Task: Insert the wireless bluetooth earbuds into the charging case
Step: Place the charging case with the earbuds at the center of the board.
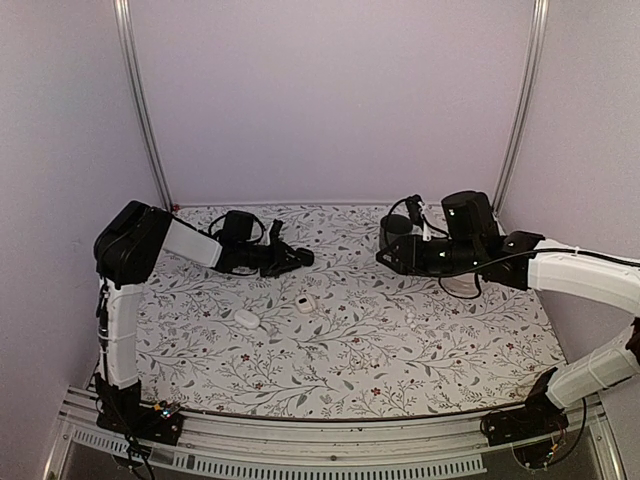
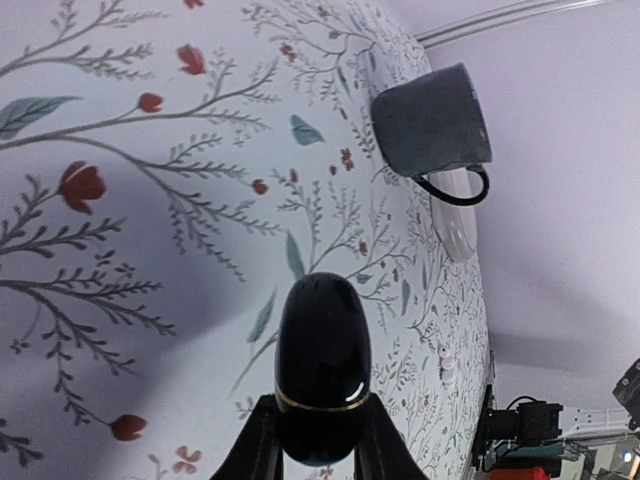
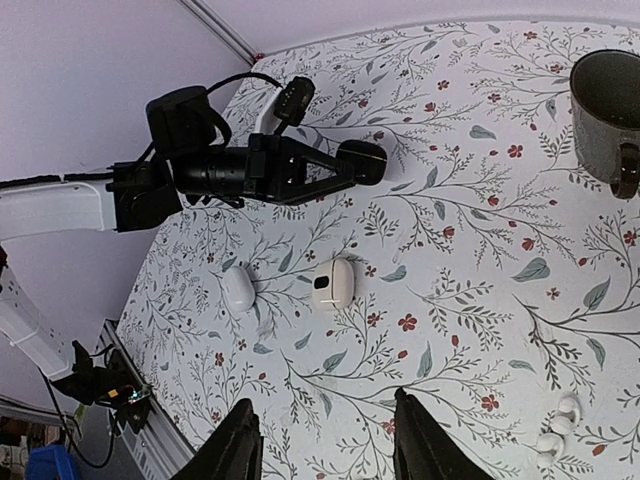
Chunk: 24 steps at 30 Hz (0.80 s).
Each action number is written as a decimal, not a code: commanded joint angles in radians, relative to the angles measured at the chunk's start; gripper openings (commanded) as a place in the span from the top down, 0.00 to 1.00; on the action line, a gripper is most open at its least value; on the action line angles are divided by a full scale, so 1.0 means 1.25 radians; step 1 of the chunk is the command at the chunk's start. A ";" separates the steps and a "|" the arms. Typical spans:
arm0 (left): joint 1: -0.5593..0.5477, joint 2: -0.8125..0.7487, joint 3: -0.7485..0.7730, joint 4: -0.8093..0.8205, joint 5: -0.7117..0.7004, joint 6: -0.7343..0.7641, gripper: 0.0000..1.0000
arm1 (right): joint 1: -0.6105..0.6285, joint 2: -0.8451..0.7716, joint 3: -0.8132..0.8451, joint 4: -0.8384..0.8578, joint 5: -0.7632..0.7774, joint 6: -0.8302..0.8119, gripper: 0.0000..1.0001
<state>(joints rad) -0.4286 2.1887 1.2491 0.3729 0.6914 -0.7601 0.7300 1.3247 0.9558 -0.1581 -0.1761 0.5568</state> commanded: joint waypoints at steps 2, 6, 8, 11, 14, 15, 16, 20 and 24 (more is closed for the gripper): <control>0.030 0.046 0.064 -0.083 0.033 -0.021 0.90 | -0.005 -0.044 -0.025 0.018 0.028 -0.008 0.53; 0.044 0.076 0.086 -0.112 0.041 -0.026 0.84 | -0.005 -0.055 -0.037 0.018 0.031 -0.009 0.53; 0.049 0.081 0.088 -0.117 0.038 -0.026 0.79 | -0.005 -0.060 -0.040 0.018 0.031 -0.012 0.53; 0.053 0.082 0.100 -0.142 0.025 -0.011 0.74 | -0.004 -0.067 -0.047 0.020 0.034 -0.010 0.53; 0.053 0.082 0.111 -0.179 0.005 0.005 0.70 | -0.005 -0.069 -0.049 0.020 0.033 -0.011 0.53; 0.053 0.082 0.114 -0.188 0.000 0.011 0.68 | -0.004 -0.070 -0.049 0.018 0.033 -0.011 0.53; 0.053 0.080 0.115 -0.194 -0.005 0.017 0.66 | -0.005 -0.071 -0.048 0.016 0.034 -0.013 0.53; 0.057 0.065 0.116 -0.219 -0.029 0.035 0.53 | -0.004 -0.088 -0.059 0.015 0.042 -0.014 0.52; 0.059 0.038 0.115 -0.248 -0.059 0.067 0.44 | -0.005 -0.086 -0.057 0.016 0.039 -0.015 0.52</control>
<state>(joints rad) -0.3706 2.2707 1.3891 0.1543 0.6876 -0.7311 0.7300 1.2358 0.8902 -0.1532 -0.1394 0.5510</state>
